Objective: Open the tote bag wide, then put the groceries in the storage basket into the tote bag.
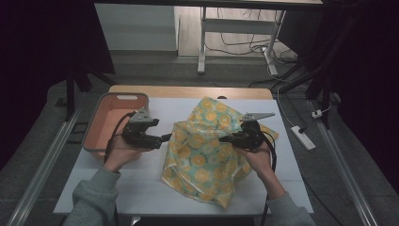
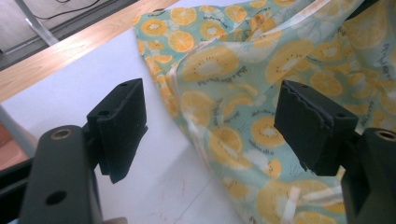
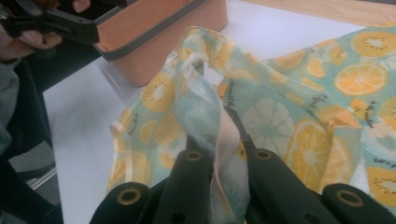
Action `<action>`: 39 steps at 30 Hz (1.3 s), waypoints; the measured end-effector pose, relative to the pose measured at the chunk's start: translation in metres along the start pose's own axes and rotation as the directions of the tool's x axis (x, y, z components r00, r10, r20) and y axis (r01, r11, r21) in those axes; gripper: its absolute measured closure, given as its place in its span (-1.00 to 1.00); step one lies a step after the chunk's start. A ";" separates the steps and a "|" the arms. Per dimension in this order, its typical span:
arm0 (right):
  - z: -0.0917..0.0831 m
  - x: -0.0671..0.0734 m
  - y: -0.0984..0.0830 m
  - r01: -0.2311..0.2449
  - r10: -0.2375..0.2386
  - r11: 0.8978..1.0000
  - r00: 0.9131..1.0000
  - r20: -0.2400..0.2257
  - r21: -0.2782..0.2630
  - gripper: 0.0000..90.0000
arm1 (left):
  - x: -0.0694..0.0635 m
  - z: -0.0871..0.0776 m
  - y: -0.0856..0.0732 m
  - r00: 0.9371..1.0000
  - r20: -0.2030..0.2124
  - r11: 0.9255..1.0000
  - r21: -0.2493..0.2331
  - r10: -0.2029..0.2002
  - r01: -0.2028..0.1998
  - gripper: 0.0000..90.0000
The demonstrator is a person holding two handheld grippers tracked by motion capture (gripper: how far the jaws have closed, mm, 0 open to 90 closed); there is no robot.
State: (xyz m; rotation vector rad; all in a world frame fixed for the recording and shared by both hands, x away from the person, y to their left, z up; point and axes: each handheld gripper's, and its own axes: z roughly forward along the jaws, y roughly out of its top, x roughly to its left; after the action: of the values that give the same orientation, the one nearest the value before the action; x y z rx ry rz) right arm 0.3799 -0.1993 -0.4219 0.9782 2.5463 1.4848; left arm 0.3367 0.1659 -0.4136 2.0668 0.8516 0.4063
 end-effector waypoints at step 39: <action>-0.003 -0.008 -0.007 0.009 -0.009 1.000 0.999 0.051 -0.014 0.98 | 0.108 -0.009 -0.032 0.926 -0.313 0.953 0.142 -0.213 0.268 -0.41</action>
State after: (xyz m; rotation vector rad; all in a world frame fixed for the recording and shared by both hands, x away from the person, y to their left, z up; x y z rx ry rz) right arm 0.3813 -0.2082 -0.4278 0.9882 2.4986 1.4539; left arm 0.3956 0.2593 -0.4360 2.0615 1.3529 0.5244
